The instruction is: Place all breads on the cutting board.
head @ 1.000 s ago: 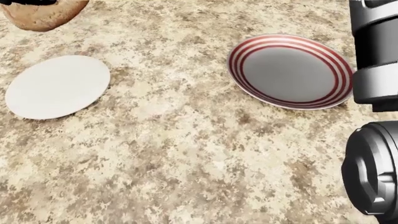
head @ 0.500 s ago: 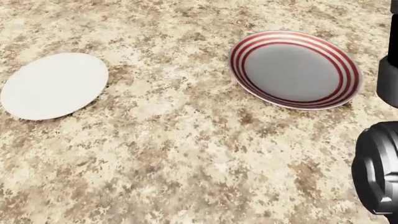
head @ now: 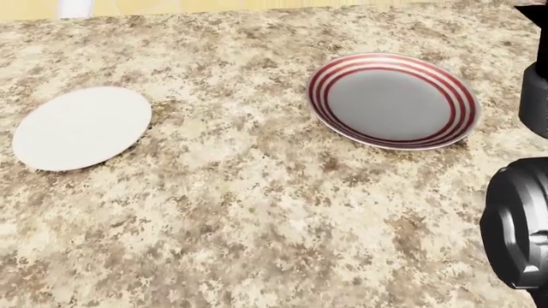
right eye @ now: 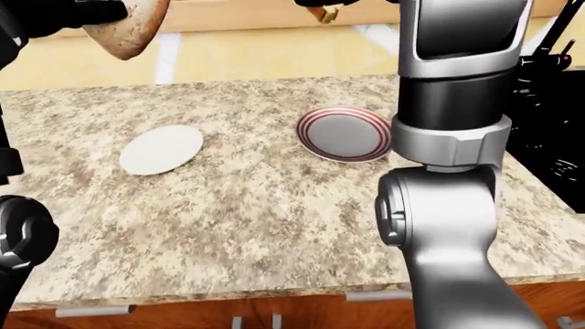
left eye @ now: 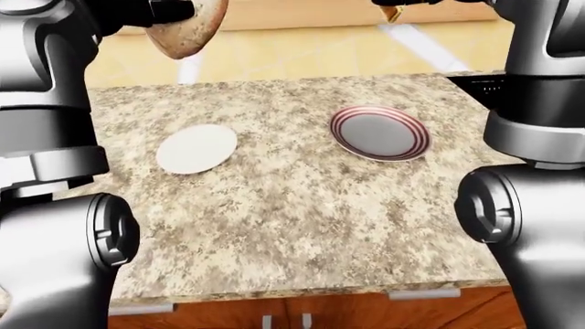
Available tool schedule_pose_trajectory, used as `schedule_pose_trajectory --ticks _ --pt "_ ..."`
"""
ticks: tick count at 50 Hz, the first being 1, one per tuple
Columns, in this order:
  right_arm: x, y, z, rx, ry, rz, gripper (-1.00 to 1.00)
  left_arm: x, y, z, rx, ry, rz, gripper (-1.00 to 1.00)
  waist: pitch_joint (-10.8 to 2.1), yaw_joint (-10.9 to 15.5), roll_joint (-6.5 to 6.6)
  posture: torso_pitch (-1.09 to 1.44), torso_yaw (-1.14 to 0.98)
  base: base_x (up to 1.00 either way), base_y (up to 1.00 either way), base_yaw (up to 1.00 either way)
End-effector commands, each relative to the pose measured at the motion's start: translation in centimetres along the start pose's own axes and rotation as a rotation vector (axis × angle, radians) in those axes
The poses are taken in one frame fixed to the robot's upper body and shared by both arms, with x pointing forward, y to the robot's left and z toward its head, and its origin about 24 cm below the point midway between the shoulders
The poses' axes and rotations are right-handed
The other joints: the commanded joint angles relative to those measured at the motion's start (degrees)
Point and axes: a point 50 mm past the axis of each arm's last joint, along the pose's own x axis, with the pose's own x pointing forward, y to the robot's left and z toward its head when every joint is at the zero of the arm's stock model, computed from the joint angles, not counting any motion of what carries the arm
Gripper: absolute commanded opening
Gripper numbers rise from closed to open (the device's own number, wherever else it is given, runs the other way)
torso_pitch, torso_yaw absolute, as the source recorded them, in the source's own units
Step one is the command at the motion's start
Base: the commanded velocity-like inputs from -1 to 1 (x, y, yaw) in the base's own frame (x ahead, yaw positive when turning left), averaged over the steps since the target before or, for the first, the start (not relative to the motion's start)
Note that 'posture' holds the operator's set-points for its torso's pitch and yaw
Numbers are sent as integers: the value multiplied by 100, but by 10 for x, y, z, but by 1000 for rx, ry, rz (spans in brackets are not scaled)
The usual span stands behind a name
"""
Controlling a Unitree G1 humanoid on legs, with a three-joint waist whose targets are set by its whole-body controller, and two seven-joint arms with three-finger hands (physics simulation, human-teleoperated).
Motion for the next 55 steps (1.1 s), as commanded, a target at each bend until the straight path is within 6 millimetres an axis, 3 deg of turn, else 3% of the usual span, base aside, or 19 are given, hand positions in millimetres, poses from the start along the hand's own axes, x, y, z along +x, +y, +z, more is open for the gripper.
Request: schedule_pose_trajectory --ticks 1,16,19,23,27,29,30,31,32,33,35,38,41,43,44,45,46,48,55 --pt "-8 -4 20 -3 -95 -16 -100 -6 3 25 -1 -100 9 -4 -26 11 -15 0 0 0 0 0" --pt "-7 -3 23 -5 -97 -10 -100 -4 5 24 -6 -99 18 -6 30 33 -13 0 0 0 0 0" --pt "-7 -2 22 -5 -94 -8 -100 -4 6 25 -7 -99 20 -7 -272 15 6 0 0 -43 -3 0" --pt "-8 -2 25 -7 -101 -7 -100 -4 5 26 -10 -102 20 -7 -391 -64 84 0 0 -38 -4 0" --pt "-9 -3 25 -7 -101 -8 -100 -5 6 29 -11 -104 21 -7 -326 -76 -60 0 0 -29 -4 0" --pt "-9 -3 25 -7 -102 -8 -100 -4 6 28 -11 -104 21 -8 -298 -76 -316 0 0 -28 -4 0" --pt "-9 -3 24 -6 -102 -7 -100 -4 6 27 -10 -103 21 -8 -424 -54 -501 0 0 -23 -4 0" --pt "-9 -3 24 -6 -102 -7 -100 -4 6 27 -11 -102 23 -8 -272 -82 -327 0 0 -22 -2 0" --pt "-9 -3 24 -5 -103 -7 -100 -4 6 26 -11 -102 23 -8 -292 -68 -405 0 0 -17 0 0" --pt "-9 -3 24 -5 -104 -7 -100 -4 6 27 -11 -102 23 -10 -339 -76 -377 0 0 -7 0 0" --pt "-8 -2 25 -3 -106 -5 -100 -5 6 28 -11 -103 23 -10 -76 -48 -282 0 0 0 0 0" --pt "-9 -2 25 -3 -108 -5 -100 -5 7 28 -12 -104 24 -10 108 -15 -206 0 0 0 0 0" --pt "-9 -2 25 -3 -109 -4 -100 -5 6 28 -13 -103 23 -10 147 -39 -109 0 0 0 0 0" --pt "-9 -2 25 -4 -105 -3 -100 -5 6 28 -13 -103 22 -11 139 -89 40 0 0 0 -1 0" --pt "-9 -2 25 -4 -105 -3 -100 -5 6 28 -13 -103 23 -11 -19 -88 212 0 0 0 -5 0" --pt "-9 -1 24 -5 -104 0 -100 -5 6 29 -13 -104 23 -11 -15 -92 435 0 0 0 -5 0" --pt "-9 -1 24 -4 -104 0 -100 -5 6 30 -13 -104 24 -10 -26 -74 202 0 0 0 -5 0" --pt "-9 -1 25 -5 -104 1 -100 -5 7 29 -14 -105 25 -10 -146 -98 308 0 0 0 -9 0" --pt "-9 -1 26 -8 -104 3 -100 -4 7 29 -16 -105 28 -11 -185 -43 100 0 0 -3 -17 0"
